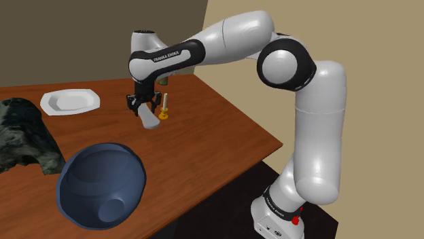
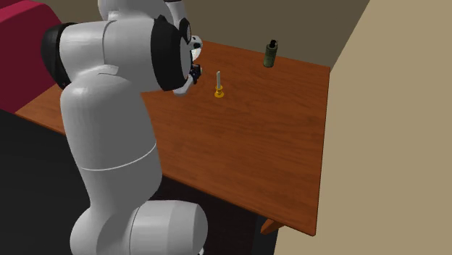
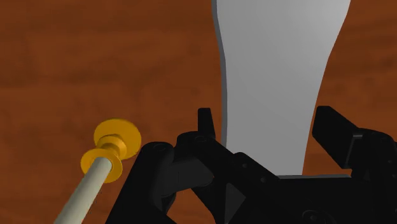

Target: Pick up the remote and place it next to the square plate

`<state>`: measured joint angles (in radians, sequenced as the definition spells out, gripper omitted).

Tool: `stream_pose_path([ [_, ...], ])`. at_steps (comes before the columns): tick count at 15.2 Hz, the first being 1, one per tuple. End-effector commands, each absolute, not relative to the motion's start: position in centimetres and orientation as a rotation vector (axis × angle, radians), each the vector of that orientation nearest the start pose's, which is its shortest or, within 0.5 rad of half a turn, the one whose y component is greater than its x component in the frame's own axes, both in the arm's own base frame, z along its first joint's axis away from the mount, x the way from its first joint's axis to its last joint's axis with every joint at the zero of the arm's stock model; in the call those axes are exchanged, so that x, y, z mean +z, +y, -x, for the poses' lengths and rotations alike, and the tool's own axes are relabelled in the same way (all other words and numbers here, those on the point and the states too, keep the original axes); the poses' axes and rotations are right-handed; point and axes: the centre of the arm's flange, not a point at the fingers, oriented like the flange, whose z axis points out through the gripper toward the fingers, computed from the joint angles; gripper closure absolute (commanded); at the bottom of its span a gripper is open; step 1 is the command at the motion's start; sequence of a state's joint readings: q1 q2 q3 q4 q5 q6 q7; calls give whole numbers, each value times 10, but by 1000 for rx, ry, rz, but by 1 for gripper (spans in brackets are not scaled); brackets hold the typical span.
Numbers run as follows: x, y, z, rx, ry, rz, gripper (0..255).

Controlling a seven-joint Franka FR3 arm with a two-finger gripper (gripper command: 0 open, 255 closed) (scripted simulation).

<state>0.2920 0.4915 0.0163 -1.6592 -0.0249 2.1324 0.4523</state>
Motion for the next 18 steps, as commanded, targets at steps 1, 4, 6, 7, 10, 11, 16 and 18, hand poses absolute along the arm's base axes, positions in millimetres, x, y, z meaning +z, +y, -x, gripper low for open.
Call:
stream_pose_path([
  [1, 322, 226, -661, 19, 210, 3153, 255],
  [4, 322, 258, -684, 19, 210, 3153, 255],
  [6, 322, 280, -700, 19, 210, 3153, 255],
  [7, 322, 287, -705, 19, 210, 3153, 255],
  [10, 306, 287, -704, 19, 210, 3153, 255],
  [11, 301, 287, -704, 19, 210, 3153, 255],
  [16, 275, 287, -705, 19, 210, 3153, 255],
  [18, 264, 287, -705, 19, 210, 3153, 255],
])
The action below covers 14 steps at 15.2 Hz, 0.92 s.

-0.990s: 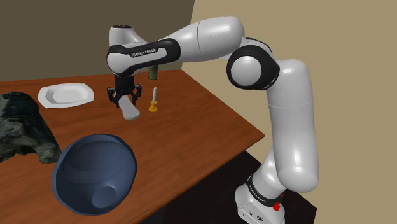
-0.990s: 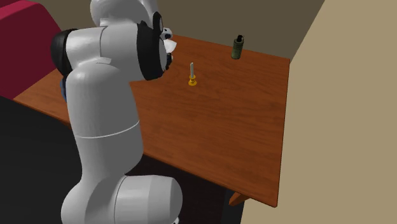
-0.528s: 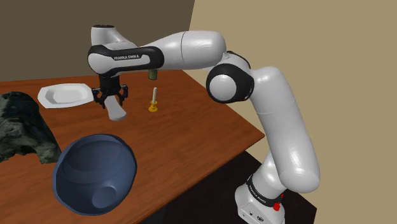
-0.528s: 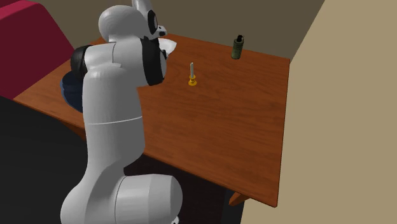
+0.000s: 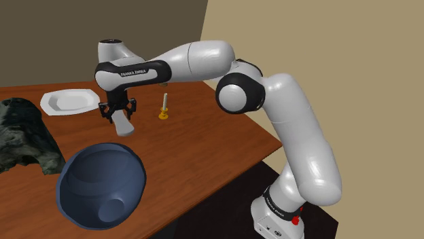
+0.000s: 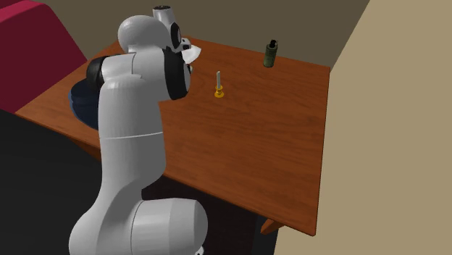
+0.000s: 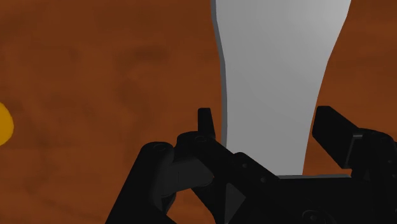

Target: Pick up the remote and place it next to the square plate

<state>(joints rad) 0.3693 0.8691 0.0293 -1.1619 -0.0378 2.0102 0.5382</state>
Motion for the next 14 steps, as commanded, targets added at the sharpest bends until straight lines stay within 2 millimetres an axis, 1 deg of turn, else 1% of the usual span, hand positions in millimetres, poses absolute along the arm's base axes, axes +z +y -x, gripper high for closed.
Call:
stream_pose_path([
  [1, 259, 287, -704, 19, 210, 3153, 255],
  [4, 241, 287, -705, 19, 210, 3153, 255],
  [11, 241, 287, -705, 19, 210, 3153, 255],
  [12, 241, 287, -705, 19, 210, 3153, 0],
  [14, 241, 287, -705, 19, 210, 3153, 0],
])
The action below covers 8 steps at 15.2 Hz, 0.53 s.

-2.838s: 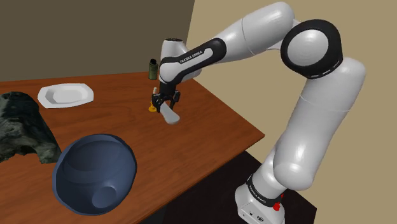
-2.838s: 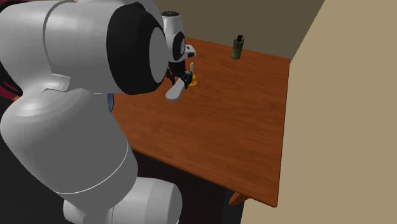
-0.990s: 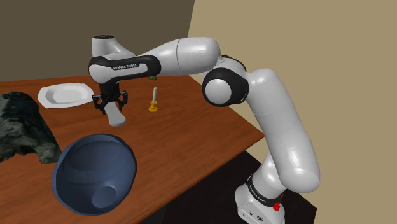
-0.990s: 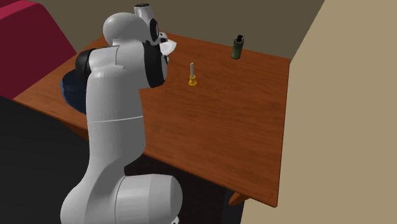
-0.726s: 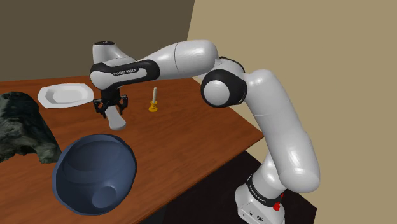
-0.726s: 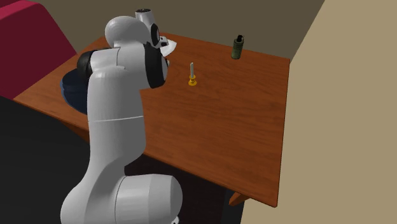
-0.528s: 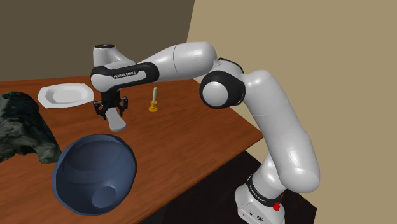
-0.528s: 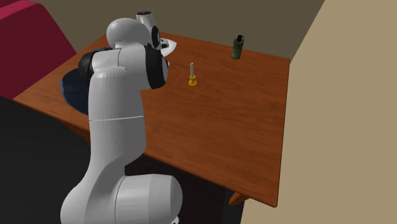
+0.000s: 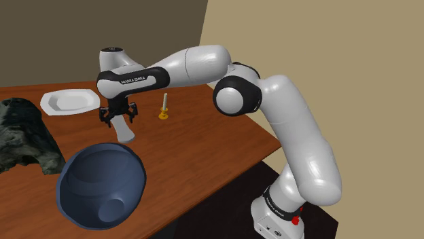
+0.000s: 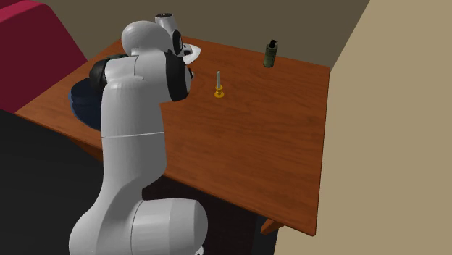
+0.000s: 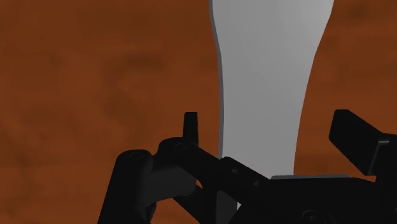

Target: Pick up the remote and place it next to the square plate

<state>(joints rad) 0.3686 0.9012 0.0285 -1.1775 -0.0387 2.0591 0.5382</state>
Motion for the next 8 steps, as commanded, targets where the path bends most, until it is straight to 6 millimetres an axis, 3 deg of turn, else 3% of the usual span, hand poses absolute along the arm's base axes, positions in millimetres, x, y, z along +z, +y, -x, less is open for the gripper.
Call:
stream_pose_path([
  [1, 241, 287, -705, 19, 210, 3153, 0],
  [3, 241, 287, -705, 19, 210, 3153, 0],
  [7, 291, 287, -705, 19, 210, 3153, 0],
  [8, 291, 287, -705, 19, 210, 3153, 0],
])
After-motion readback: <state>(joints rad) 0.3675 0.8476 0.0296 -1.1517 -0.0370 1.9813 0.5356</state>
